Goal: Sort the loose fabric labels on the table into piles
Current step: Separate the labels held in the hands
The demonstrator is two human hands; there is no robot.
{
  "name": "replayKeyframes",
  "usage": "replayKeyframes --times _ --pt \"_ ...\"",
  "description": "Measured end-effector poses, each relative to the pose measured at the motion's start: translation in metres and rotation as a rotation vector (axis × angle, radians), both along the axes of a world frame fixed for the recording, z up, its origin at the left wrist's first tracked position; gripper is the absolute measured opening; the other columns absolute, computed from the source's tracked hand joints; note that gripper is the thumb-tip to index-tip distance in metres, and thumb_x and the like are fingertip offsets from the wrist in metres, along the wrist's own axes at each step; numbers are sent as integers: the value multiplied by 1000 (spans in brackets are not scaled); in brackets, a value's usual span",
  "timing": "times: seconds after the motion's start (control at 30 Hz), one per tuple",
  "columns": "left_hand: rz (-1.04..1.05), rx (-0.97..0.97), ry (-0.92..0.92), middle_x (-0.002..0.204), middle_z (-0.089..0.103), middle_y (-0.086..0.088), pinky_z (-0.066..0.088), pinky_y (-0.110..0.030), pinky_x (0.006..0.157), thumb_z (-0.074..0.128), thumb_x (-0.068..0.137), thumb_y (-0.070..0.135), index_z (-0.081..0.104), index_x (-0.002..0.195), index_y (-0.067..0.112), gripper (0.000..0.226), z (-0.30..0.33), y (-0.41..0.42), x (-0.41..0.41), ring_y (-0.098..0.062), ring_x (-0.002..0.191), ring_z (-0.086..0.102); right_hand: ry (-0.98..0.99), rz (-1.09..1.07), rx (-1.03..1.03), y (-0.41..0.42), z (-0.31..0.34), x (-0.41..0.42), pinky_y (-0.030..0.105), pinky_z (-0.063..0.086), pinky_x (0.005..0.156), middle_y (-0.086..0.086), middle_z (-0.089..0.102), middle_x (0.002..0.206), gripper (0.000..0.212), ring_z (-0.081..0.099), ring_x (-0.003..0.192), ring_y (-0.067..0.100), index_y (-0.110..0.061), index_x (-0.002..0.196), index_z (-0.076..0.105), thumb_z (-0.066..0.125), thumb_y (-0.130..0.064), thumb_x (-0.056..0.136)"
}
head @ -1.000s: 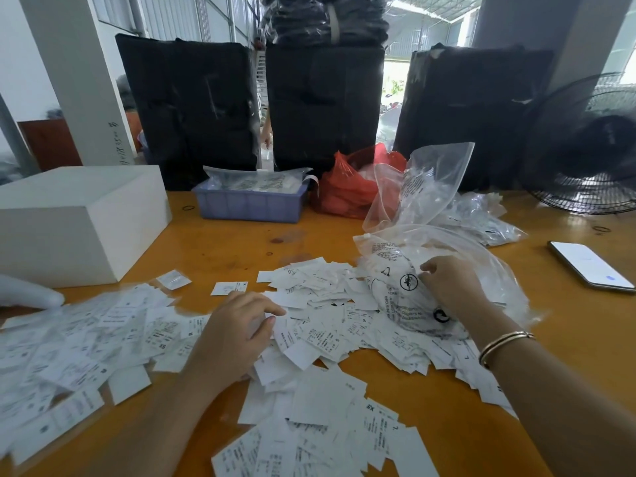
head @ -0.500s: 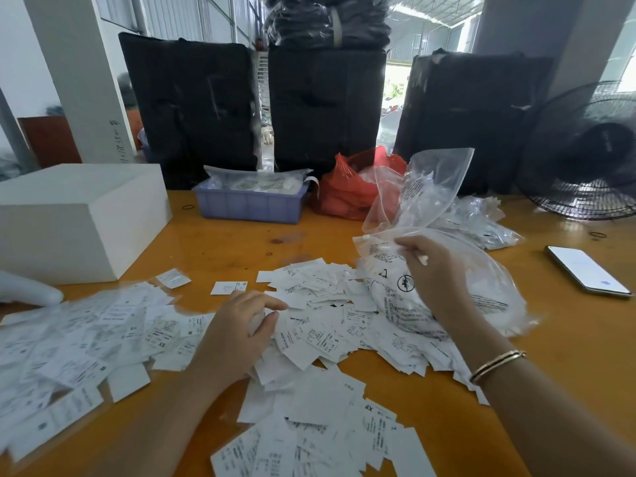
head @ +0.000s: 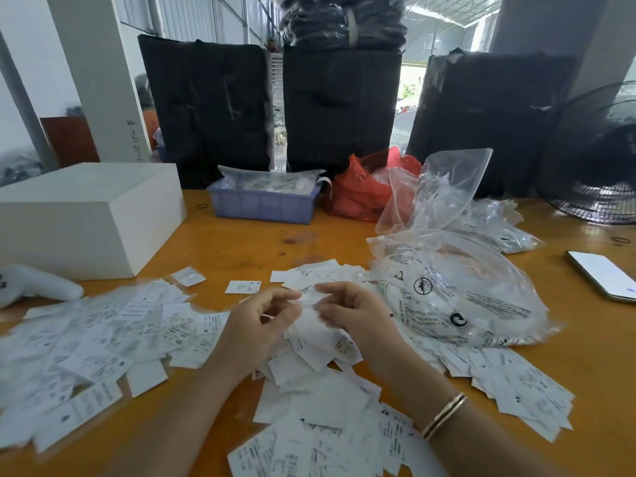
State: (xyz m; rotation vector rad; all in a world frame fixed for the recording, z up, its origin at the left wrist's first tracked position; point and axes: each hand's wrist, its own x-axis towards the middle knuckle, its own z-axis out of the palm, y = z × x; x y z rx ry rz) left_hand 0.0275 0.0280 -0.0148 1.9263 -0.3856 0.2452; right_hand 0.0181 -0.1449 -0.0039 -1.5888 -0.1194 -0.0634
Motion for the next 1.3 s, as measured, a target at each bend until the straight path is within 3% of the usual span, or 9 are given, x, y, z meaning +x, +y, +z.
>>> replayKeyframes --times 0.1,0.3,0.53,0.67,0.77,0.83,1.0,1.1,1.3 --pt "50 47 -39 80 68 21 45 -5 65 67 86 16 67 83 29 13 -3 -3 2 5 77 62 11 -37 1 -3 3 2 13 50 65 -4 71 77 26 65 69 3 -23 91 69 64 1 84" --pt "164 -126 43 73 71 16 43 -4 54 64 88 24 66 85 24 4 -4 1 5 5 67 63 -106 -380 121 -47 30 10 13 49 57 -3 70 77 16 61 59 1 -18 88 70 63 -4 86" --pt "179 -182 116 79 73 15 48 -11 56 63 89 22 61 88 16 7 -7 2 7 1 71 67 -226 -961 -331 -137 37 28 34 53 64 8 66 99 25 63 76 17 -20 98 63 50 0 91" --pt "210 -189 122 78 72 10 49 -11 56 68 86 19 62 86 21 6 -7 2 7 0 73 67 25 -794 -852 -150 22 29 34 47 70 16 55 123 38 56 90 25 -10 122 56 47 2 88" --pt "191 -199 129 79 71 9 49 -11 55 71 83 19 64 86 27 12 -5 0 5 0 72 65 -398 -826 -998 -115 24 17 41 32 99 11 54 124 30 46 116 29 -13 116 61 55 -5 87" --pt "147 -219 144 80 71 11 48 -9 56 72 82 18 65 88 28 14 -2 -1 3 0 72 64 -594 -540 -951 -77 30 8 35 34 98 1 58 117 25 53 108 19 -19 112 63 55 -23 88" --pt "49 -233 116 75 69 14 48 -9 58 73 79 14 68 86 22 12 3 -2 -2 1 67 63 -97 174 -808 -3 23 3 13 46 67 -15 63 93 36 57 80 -1 -28 110 63 61 -50 83" --pt "48 -295 142 69 68 11 48 -11 56 72 80 17 68 83 20 5 3 -2 -3 1 61 61 -35 163 -675 -9 20 7 14 49 67 -13 70 78 8 61 68 -2 -27 84 69 63 -29 89" --pt "105 -428 233 80 73 8 52 -14 57 63 89 19 67 90 16 5 2 -1 3 -3 72 68 -48 -215 -382 -57 27 12 19 43 48 -2 72 77 23 57 50 3 -25 94 67 52 -8 94"
